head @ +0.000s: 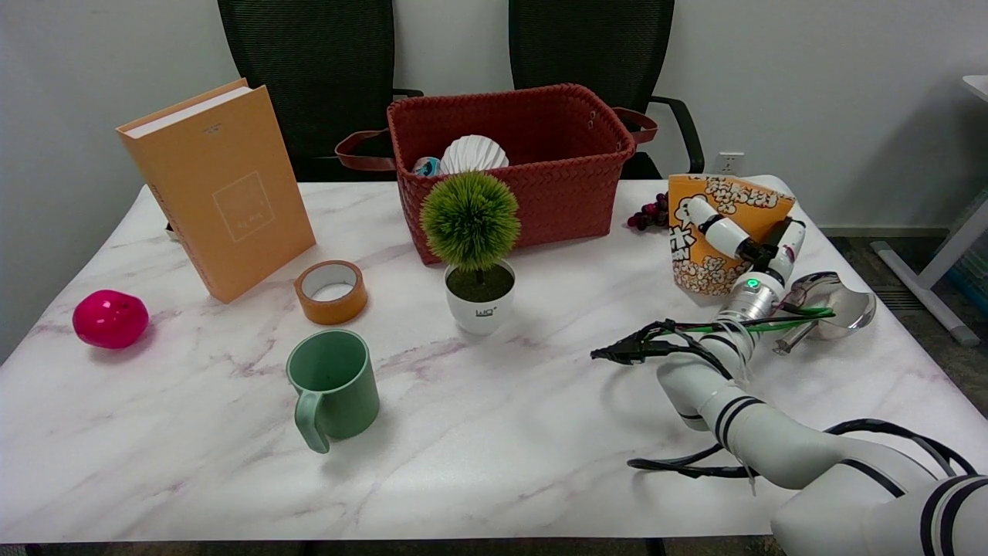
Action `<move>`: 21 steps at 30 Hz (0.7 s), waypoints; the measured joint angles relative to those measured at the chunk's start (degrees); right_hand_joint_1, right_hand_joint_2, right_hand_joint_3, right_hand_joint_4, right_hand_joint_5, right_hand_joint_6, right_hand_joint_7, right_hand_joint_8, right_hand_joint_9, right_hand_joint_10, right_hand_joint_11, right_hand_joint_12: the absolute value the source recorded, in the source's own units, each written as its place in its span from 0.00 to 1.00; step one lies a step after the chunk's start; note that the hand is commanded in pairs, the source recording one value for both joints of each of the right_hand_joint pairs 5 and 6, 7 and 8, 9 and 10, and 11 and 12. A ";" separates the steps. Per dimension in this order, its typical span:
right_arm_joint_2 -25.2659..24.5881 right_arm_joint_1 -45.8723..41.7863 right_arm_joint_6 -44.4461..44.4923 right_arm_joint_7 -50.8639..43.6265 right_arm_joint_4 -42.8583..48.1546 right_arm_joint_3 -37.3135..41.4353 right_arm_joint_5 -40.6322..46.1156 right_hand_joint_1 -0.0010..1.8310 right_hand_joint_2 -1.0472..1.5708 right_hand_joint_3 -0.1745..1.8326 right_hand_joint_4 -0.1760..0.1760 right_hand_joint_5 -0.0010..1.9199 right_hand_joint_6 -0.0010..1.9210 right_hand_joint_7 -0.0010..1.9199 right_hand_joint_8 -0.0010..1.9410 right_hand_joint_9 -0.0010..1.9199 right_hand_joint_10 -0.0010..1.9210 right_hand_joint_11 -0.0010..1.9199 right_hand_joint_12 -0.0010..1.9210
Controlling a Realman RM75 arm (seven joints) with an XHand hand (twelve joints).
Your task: Pick up the popcorn box.
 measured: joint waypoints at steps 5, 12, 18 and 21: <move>0.13 -0.17 0.49 0.08 0.18 -0.13 -0.10 0.58 0.61 0.34 0.50 0.68 0.68 0.92 0.91 0.62 0.62 0.79 0.79; 0.34 -0.46 1.97 0.16 1.11 -0.23 -1.00 0.60 0.59 0.33 0.50 0.65 0.65 0.93 0.92 0.65 0.65 0.84 0.84; 1.09 -1.21 3.51 0.13 3.87 -0.29 -3.12 0.61 0.56 0.32 0.50 0.62 0.62 0.93 0.92 0.65 0.65 0.86 0.86; 1.67 -1.62 3.98 0.05 5.66 -0.33 -4.66 0.61 0.55 0.31 0.50 0.60 0.60 0.93 0.92 0.64 0.64 0.86 0.86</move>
